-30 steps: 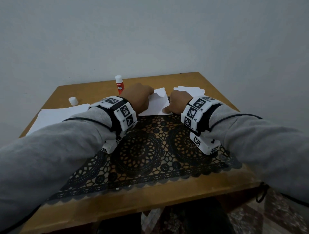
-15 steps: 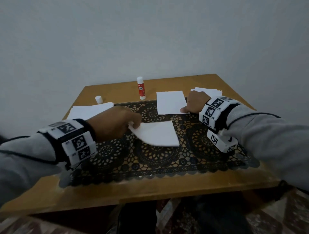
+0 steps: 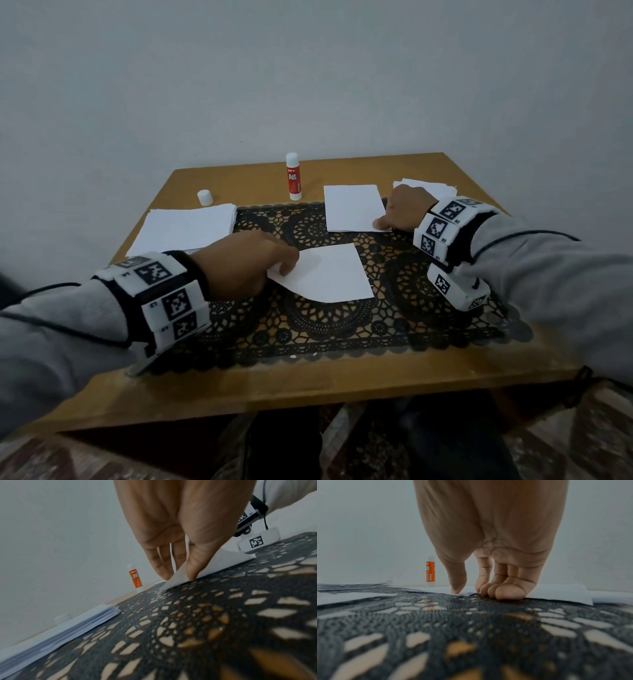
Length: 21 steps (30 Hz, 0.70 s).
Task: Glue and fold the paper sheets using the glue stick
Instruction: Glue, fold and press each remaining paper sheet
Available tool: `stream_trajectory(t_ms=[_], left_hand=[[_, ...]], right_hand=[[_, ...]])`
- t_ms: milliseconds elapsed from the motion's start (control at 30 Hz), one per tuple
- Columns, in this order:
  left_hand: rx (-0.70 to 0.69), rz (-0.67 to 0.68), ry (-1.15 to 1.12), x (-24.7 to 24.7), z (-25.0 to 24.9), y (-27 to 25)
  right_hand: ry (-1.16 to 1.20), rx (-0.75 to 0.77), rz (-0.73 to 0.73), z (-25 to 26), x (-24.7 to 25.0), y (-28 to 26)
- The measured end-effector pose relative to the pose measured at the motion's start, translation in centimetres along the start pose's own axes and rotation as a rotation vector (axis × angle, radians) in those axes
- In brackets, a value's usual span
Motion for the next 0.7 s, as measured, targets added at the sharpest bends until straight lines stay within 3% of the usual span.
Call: stream_trajectory(t_ms=[267,433,700], left_hand=[[0.021,0.115,0.075,-0.9,-0.1,-0.2],[0.017,0.117,0.088,-1.2,-0.5,-0.2],[-0.024,0.121,0.046,-0.9,-0.5,-0.2]], right_hand=[[0.027,0.044,-0.181,2.6,3.6,0.0],[0.344,0.121,-0.184,8.2,3.8,2.4],[0.555,-0.003,-0.098,11.8,0.2,9.1]])
Point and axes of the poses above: each hand's wrist, its own y-axis towards the middle knuckle, its own x-axis out of the back of the hand, z = x × y, the point moved 8 cm from there along y, towards the middle knuckle, and after that the axes turned 8 degrees about x, right-handed, at the moved point
